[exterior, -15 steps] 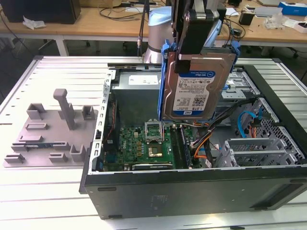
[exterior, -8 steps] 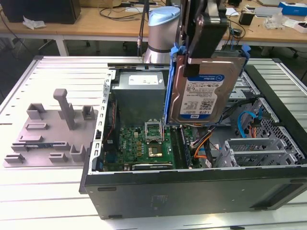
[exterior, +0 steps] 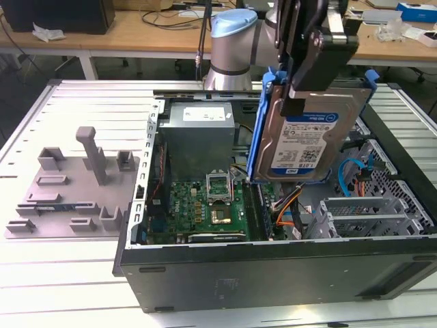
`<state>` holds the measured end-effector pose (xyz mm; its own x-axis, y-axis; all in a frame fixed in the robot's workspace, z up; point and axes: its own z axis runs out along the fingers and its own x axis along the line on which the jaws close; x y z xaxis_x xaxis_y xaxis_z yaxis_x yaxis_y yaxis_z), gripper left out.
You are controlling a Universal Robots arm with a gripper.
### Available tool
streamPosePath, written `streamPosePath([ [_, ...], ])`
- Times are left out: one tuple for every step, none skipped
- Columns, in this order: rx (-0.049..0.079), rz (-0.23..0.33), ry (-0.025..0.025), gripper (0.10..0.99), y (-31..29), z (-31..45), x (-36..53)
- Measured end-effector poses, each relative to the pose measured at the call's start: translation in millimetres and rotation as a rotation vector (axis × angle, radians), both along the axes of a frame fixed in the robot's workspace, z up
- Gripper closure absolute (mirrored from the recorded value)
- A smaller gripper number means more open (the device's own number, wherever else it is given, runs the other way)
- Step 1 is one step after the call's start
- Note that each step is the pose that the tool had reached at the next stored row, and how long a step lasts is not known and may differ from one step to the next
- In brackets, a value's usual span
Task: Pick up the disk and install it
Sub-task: 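Insert the disk into the insertion slot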
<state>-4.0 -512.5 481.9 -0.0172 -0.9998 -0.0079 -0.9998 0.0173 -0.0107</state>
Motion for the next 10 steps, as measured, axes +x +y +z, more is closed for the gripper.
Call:
streamPosePath([
  [0.001,0.0,0.0028,0.718,-1.4,0.0,4.1],
  [0.001,0.0,0.0039,0.718,-2.8,-0.1,7.5],
  [0.001,0.0,0.0047,0.718,-4.0,0.0,11.1],
  [0.001,0.0,0.0052,0.718,-4.9,0.0,14.1],
  [0.001,0.0,0.0056,0.718,-6.0,0.0,17.5],
  [0.001,0.0,0.0058,0.718,-7.5,-0.1,22.4],
  [0.001,0.0,0.0058,0.718,-8.6,0.0,27.0],
  [0.001,0.0,0.0058,0.718,-9.5,0.0,30.7],
  [0.001,0.0,0.0058,0.718,-9.9,0.0,32.6],
  [0.001,0.0,0.0058,0.718,-10.4,0.0,34.3],
])
